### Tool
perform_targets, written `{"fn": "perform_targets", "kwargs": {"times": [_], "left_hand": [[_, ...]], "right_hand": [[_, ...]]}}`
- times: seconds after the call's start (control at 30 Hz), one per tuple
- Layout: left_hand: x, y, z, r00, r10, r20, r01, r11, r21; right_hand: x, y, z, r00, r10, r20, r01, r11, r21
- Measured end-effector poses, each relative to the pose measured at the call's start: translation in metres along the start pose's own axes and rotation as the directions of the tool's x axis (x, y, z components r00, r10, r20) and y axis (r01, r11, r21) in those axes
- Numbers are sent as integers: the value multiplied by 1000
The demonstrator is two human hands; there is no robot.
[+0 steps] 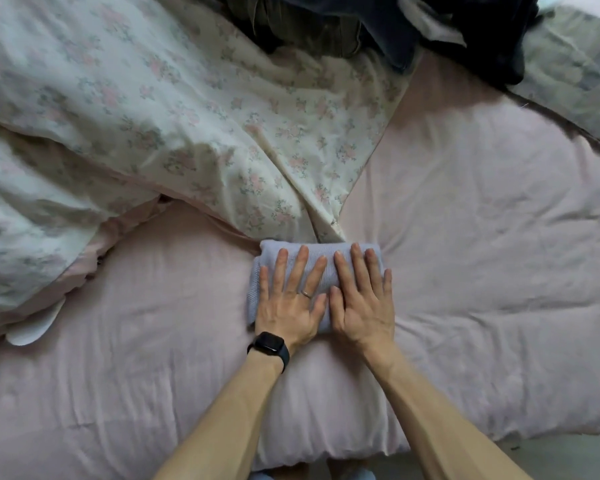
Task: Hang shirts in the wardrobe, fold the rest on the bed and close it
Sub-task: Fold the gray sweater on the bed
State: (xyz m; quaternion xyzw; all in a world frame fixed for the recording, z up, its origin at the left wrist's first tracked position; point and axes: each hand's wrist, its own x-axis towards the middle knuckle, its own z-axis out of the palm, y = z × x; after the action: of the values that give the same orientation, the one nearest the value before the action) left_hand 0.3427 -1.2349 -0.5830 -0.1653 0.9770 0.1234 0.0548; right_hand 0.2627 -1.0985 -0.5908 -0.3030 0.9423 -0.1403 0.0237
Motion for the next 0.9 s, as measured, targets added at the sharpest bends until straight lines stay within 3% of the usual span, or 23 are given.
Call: {"fn": "perform_targets", "kwargs": {"times": [0.2,0.3,0.37,0.43,0.63,0.9], "left_hand": [[0,-2,-1,1000,-15,-27,12,996,-86],[-7,5,-13,965,-260,34,262,953,-149],[-12,10,-22,909,-394,135,413,895,-167],[-15,11,-30,876,-439,199,473,863,-180],[-8,10,-40,869,-435,236,490,824,-283],[0,12,-29,903,-404,147,428,817,-386]], "right_hand": [[2,3,4,999,16,-52,-11,994,106],[-1,3,-1,991,-62,-122,81,984,156],[-6,-3,-9,996,20,-84,0,974,226],[-12,-10,-16,998,68,-8,-64,965,254],[-7,-17,-24,996,62,68,-75,973,218],[-3,-27,-21,988,135,78,-147,973,177]]}}
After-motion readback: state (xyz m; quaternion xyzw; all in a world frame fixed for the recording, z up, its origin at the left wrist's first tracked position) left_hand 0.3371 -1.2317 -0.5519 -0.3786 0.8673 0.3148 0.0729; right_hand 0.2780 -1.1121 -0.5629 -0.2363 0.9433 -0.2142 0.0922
